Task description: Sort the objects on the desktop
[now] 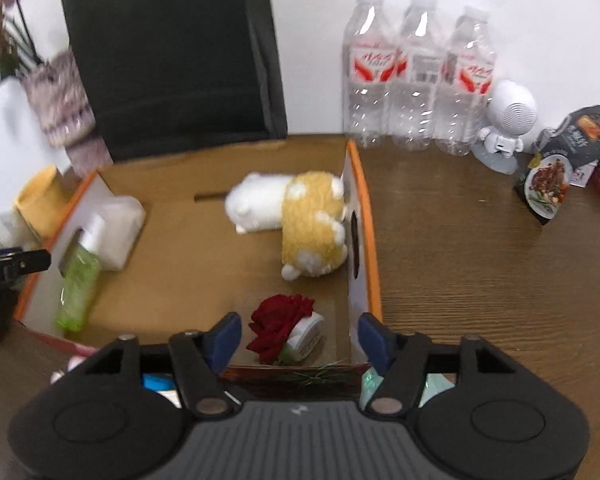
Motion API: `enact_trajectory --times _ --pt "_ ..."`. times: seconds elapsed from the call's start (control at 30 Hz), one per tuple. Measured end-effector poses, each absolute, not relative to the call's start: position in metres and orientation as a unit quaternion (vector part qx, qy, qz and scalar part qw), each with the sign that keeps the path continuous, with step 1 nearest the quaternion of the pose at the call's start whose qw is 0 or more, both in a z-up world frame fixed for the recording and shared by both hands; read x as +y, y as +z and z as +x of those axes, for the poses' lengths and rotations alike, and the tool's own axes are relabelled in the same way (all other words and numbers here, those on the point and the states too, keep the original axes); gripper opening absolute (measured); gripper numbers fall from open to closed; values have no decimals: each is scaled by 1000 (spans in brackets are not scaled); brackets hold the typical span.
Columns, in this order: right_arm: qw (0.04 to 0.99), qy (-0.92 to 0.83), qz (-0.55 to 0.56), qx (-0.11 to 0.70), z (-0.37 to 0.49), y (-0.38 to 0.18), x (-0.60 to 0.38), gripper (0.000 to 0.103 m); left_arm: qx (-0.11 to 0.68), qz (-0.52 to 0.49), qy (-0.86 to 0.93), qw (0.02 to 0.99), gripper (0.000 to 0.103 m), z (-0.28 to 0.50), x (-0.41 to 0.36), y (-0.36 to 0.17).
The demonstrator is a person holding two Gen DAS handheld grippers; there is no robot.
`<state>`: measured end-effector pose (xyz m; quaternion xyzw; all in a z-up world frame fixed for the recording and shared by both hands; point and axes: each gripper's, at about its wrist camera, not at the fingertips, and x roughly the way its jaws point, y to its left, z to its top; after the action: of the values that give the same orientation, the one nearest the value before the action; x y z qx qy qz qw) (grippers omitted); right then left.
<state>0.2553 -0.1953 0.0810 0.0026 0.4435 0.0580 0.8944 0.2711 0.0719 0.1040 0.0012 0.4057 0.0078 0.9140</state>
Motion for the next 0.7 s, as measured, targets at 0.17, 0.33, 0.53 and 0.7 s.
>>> enact_trajectory --times 0.17,0.33,0.53,0.7 --pt "896 60 26 440 239 98 -203 68 402 9 9 915 60 246 67 120" --pt "904 68 30 421 204 115 -203 68 392 9 4 920 72 207 61 125" --pt "937 102 25 334 98 101 -199 91 339 -30 -9 940 94 97 66 92" --pt "931 86 24 353 24 39 -192 91 357 -54 -22 932 93 18 55 28"
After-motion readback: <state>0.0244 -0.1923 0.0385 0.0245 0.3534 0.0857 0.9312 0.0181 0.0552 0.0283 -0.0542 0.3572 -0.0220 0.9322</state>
